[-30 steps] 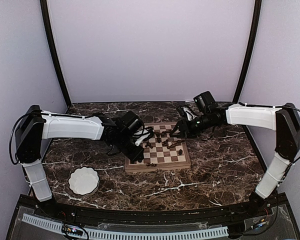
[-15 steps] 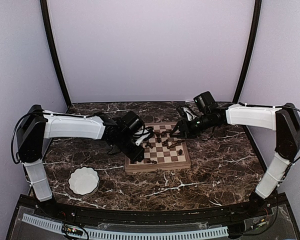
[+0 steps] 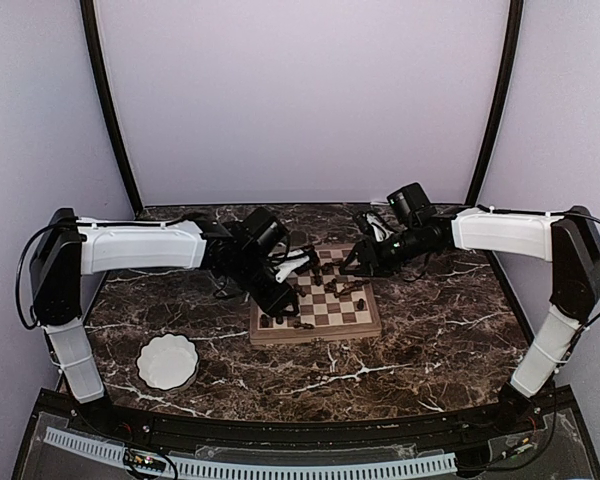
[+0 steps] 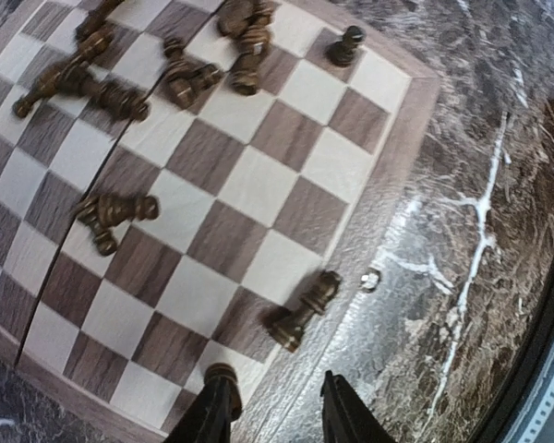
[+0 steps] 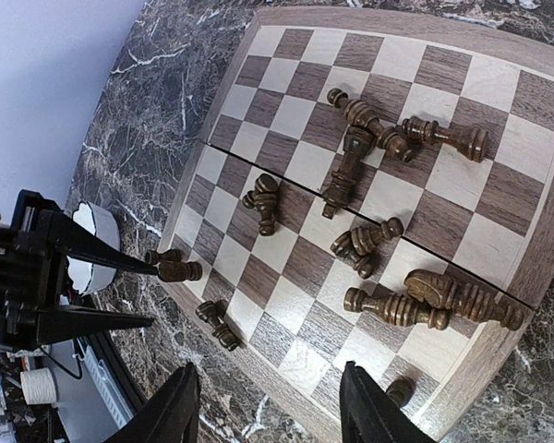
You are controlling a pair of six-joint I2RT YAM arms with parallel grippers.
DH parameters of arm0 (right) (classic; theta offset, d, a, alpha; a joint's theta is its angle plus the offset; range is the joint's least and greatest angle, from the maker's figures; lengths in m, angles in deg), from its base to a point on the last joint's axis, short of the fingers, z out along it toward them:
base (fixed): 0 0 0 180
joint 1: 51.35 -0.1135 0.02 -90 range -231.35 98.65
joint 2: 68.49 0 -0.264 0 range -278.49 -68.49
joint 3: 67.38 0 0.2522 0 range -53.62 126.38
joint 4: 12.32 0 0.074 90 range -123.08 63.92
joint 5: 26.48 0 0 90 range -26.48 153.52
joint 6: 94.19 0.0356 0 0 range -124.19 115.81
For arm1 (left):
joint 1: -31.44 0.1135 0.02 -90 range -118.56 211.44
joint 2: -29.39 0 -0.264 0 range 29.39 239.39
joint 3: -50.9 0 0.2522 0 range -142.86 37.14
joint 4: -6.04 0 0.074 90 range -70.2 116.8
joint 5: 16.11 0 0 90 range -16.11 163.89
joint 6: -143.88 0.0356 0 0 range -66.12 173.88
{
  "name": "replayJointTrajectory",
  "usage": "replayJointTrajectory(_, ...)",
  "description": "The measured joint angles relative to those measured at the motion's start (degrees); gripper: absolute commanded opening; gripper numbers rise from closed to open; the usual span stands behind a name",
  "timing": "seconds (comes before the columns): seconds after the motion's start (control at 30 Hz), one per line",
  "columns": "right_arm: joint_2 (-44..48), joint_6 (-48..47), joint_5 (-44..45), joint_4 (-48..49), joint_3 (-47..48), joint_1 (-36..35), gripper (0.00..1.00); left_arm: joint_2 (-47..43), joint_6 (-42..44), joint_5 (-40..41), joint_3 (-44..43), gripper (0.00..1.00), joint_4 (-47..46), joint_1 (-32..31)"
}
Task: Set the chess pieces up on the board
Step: Place the knight at g8, then pick up the bishop from the chessboard.
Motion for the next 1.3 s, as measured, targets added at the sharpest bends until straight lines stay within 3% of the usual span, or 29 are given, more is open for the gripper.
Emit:
replayJointTrajectory(0.13,0.0,-0.3,-0.2,-0.1,0.0,0.0,0.53,0.3,7.2,-6.4,-1.8,0.36,1.0,0.1)
replayJointTrajectory(0.37,0.0,-0.1,-1.1,-0.3,0.0,0.0,0.53,5.0,16.5,-8.0,-7.8,0.36,2.8,0.1)
replayJointTrajectory(0.87,0.9,3.1,-3.1,1.4,-2.4,2.4,0.53,11.7,23.2,-7.9,-10.8,0.35,5.2,0.1)
replayJointTrajectory(1.3,1.1,3.5,-3.5,1.6,-3.2,2.4,0.53,13.0,25.0,-6.2,-10.8,0.27,5.2,0.1)
